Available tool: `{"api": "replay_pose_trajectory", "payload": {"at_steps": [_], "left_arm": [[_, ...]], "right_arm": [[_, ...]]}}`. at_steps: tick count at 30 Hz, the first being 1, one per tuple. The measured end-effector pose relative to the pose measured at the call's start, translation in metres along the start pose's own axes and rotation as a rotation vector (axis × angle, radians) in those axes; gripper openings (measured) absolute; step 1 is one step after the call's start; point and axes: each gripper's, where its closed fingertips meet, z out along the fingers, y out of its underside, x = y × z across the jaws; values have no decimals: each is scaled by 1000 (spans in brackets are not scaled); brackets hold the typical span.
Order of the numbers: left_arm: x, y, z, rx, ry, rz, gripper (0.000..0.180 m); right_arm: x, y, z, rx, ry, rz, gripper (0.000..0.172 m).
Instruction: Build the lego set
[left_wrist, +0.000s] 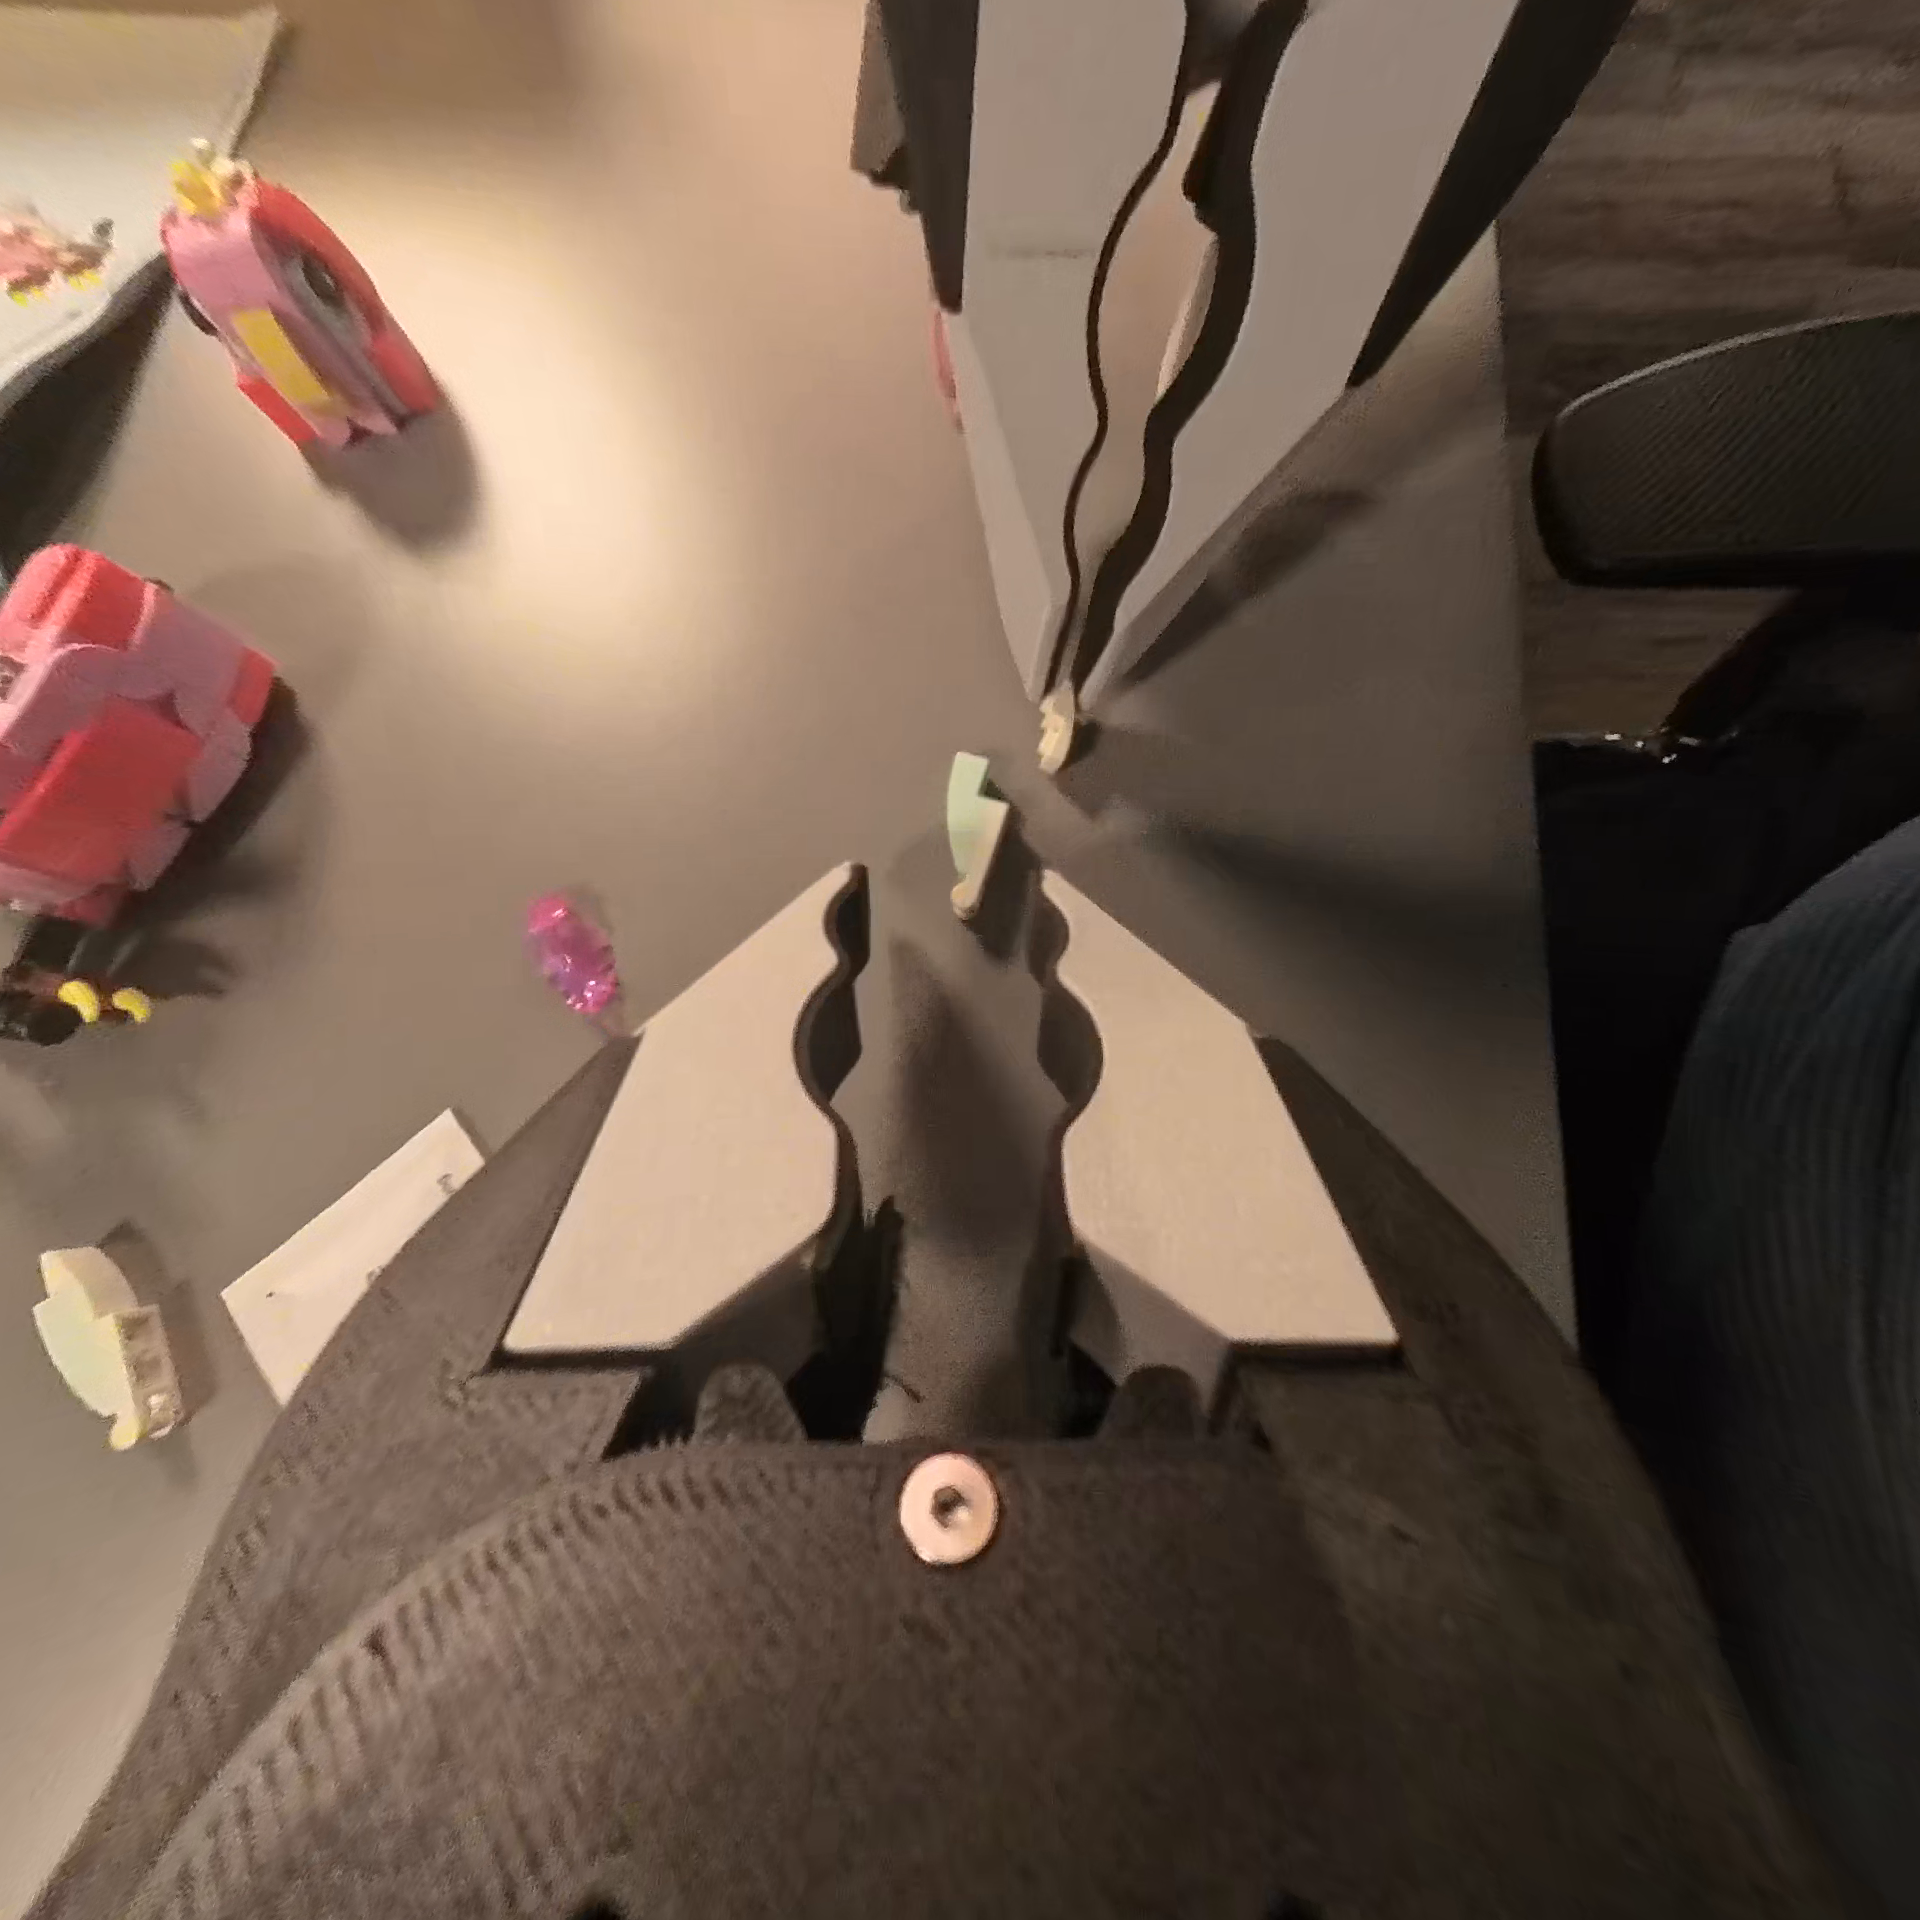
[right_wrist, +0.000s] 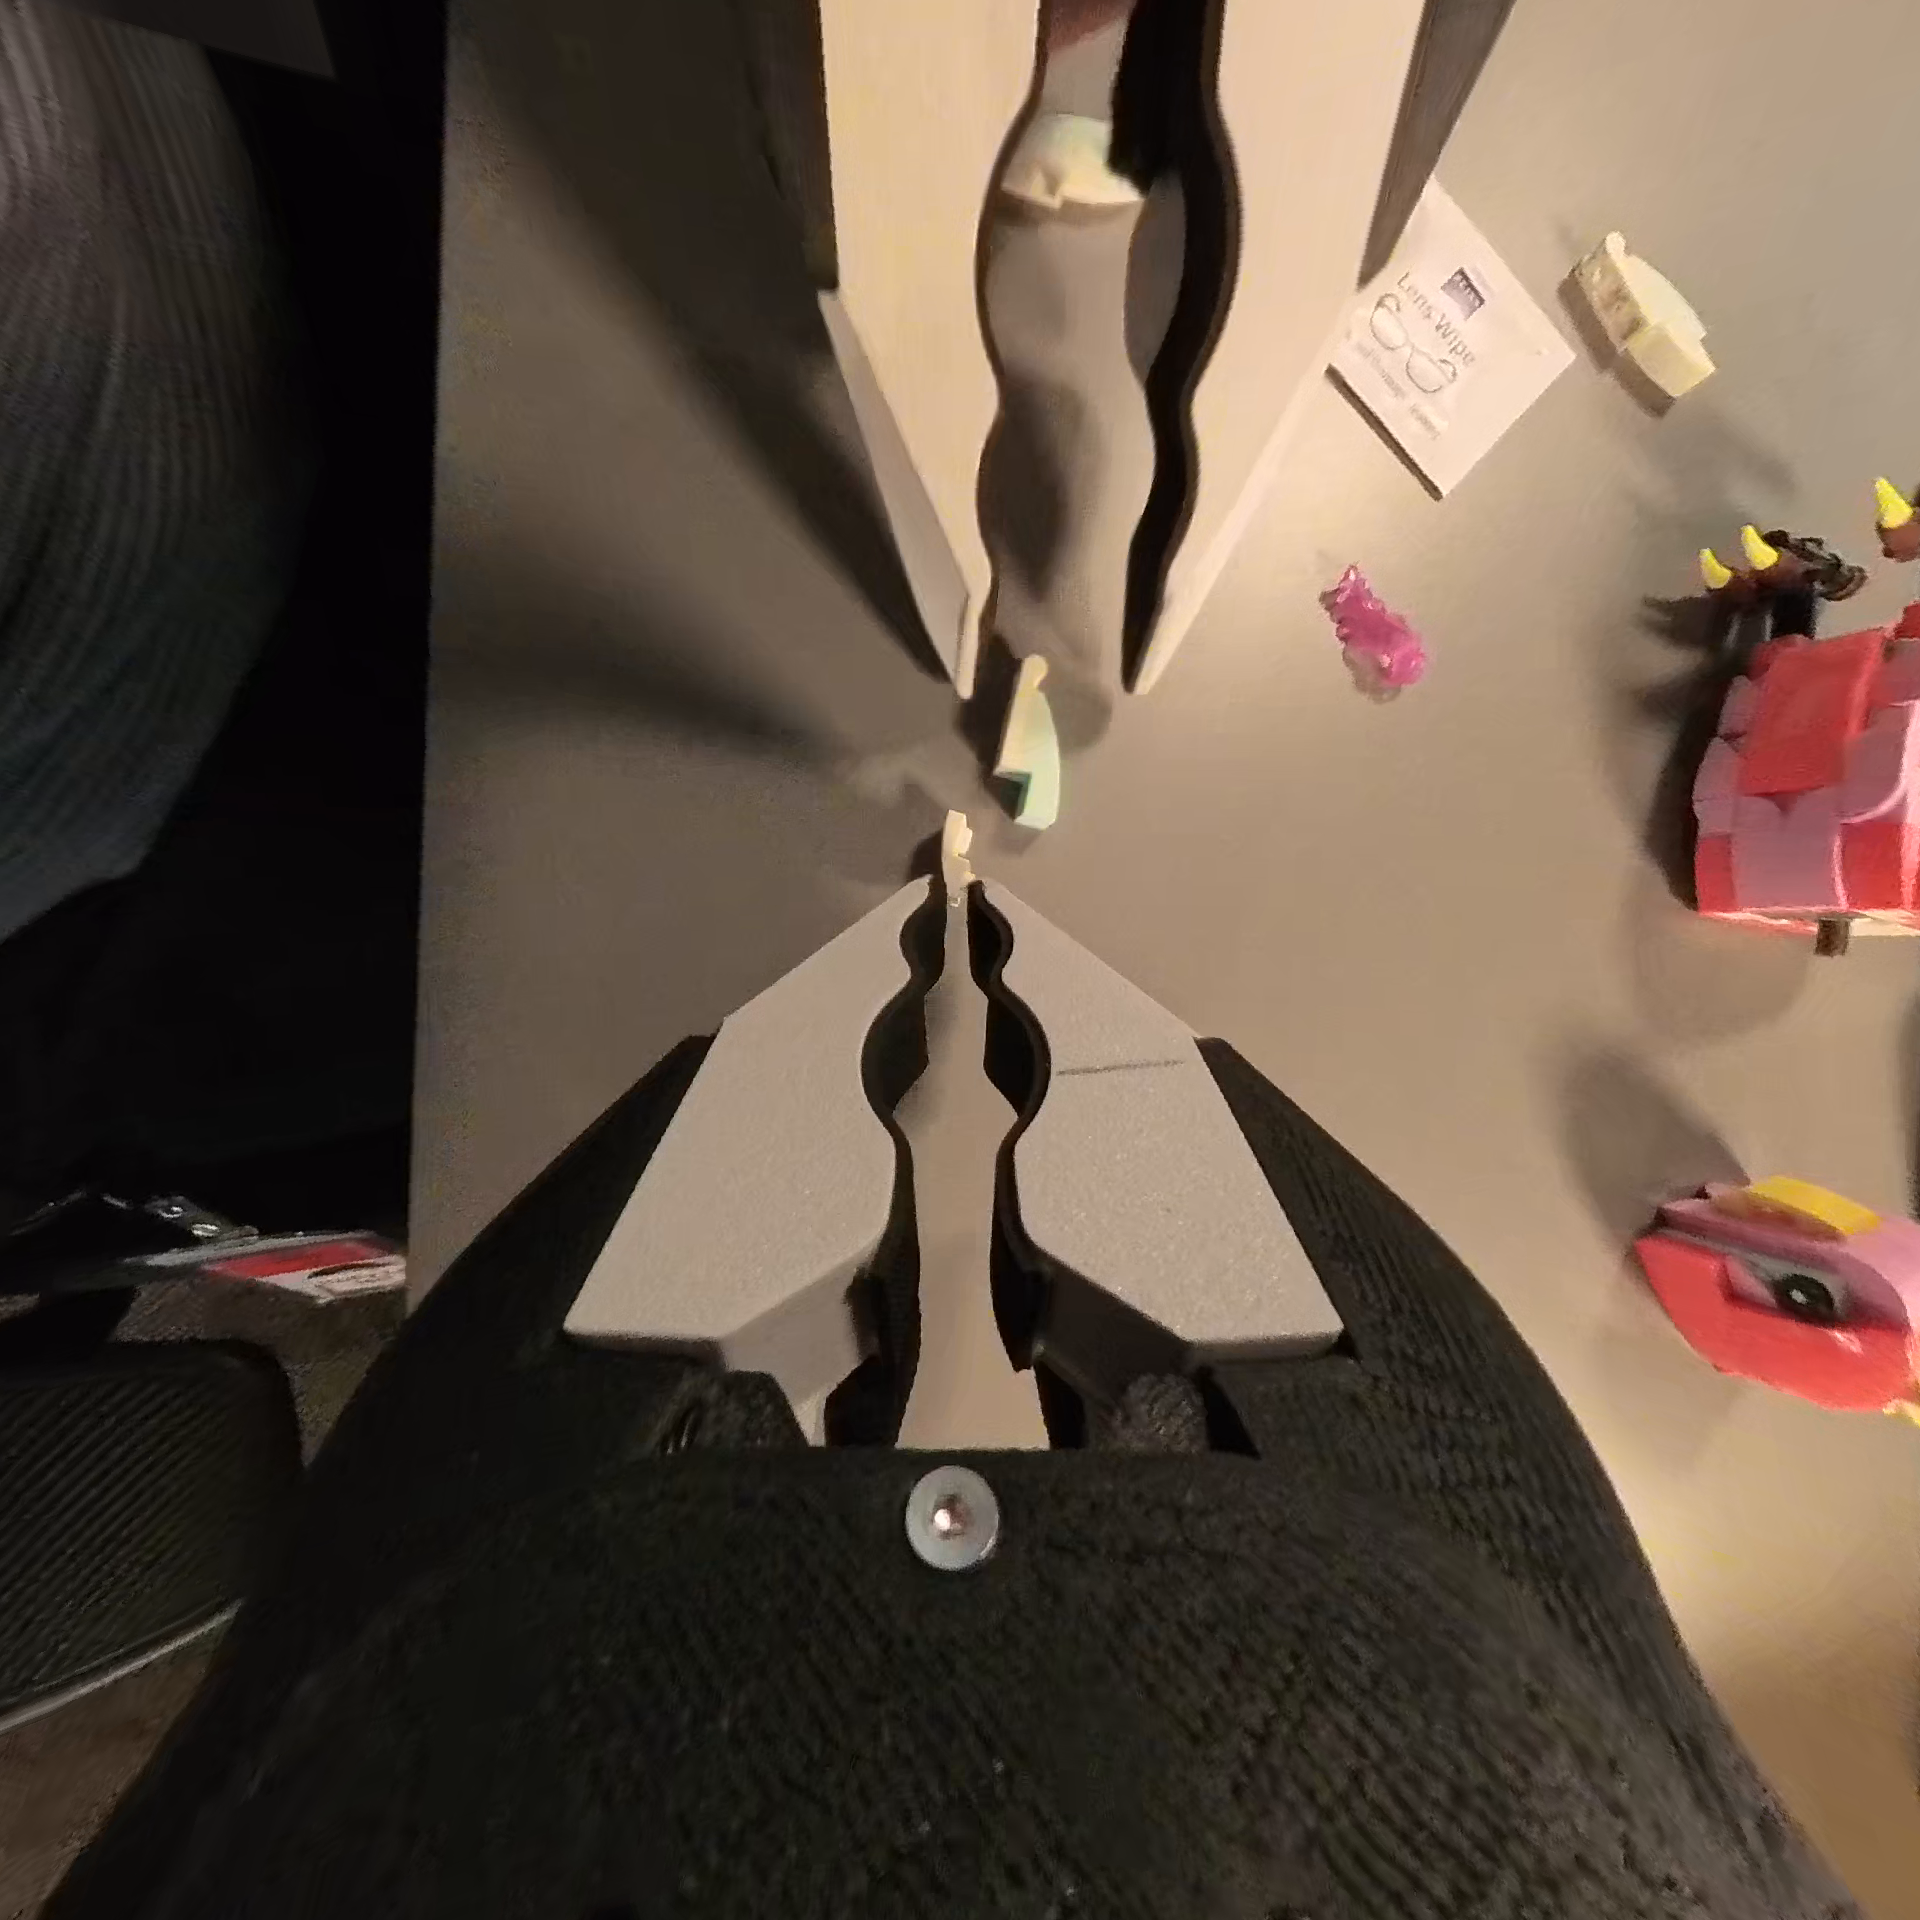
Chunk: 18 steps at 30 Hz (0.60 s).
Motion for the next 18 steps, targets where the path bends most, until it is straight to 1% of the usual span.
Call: {"api": "replay_pose_trajectory", "payload": {"at_steps": [5,8,11,18], "left_arm": [[4,0,6,-10,34,27,19],[6,-1,8,-19,47,57,8],[7,-3,9,-24,48,73,7],[8,-3,10,-37,71,44,7]], "right_arm": [[3,-2,4,-10,-12,-1,2],[5,-2,5,-17,-16,-6,2],[5,-2,5,-23,-18,-10,2],[8,-1,5,-47,-17,7,3]]}}
